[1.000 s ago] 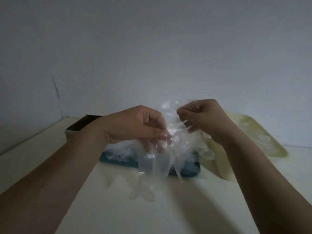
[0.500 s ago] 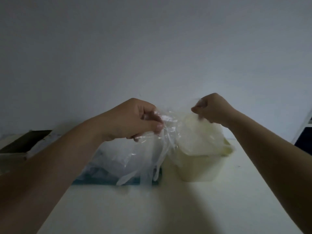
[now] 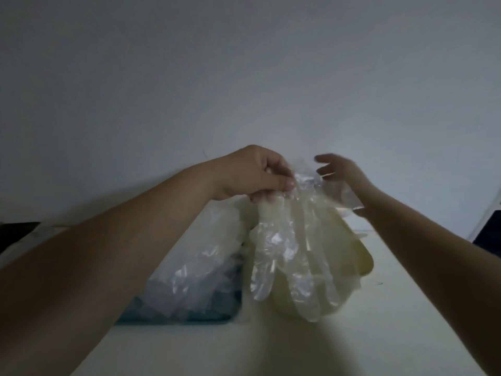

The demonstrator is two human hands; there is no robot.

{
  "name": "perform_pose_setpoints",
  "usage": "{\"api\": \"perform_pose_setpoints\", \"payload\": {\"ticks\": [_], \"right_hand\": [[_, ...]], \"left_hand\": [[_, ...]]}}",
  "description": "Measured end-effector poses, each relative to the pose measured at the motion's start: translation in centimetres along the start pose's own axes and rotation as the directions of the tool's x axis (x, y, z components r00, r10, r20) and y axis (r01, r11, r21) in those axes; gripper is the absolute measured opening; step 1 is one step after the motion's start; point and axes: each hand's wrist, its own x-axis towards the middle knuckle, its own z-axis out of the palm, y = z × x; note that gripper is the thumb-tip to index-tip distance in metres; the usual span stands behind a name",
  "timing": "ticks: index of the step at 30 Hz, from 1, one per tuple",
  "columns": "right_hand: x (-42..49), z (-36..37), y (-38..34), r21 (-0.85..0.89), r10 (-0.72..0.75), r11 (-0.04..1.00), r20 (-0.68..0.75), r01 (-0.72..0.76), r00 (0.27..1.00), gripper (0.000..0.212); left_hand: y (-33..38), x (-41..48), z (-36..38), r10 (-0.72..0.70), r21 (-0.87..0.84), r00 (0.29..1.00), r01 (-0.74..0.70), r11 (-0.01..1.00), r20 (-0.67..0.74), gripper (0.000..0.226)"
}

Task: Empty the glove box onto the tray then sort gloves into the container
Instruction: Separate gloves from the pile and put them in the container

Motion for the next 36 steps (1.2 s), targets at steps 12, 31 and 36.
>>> {"api": "perform_pose_setpoints", "payload": {"ticks": [12, 31, 36], "right_hand": [[-8.7, 3.1, -2.9, -0.838, 0.257, 0.438, 0.465, 0.327, 0.848, 0.069], [-7.9, 8.9, -4.7, -0.935, 0.212, 0.126, 0.352, 0.332, 0.912, 0.022], [-11.3, 14.9, -5.3, -0.744, -0.073, 0.541, 0.424, 0.393, 0.903, 0.042]], "left_hand": [[-5.0, 7.0, 5.1, 0.029, 0.431, 0.99, 0.033, 0.902, -0.136, 0.024], [-10.1, -14.9, -0.5, -0.215, 0.623, 0.936, 0.347, 0.701, -0.28, 0.06], [-13.0, -16.2, 0.5, -0.178, 0.606, 0.915, 0.376, 0.701, -0.362, 0.034]]}}
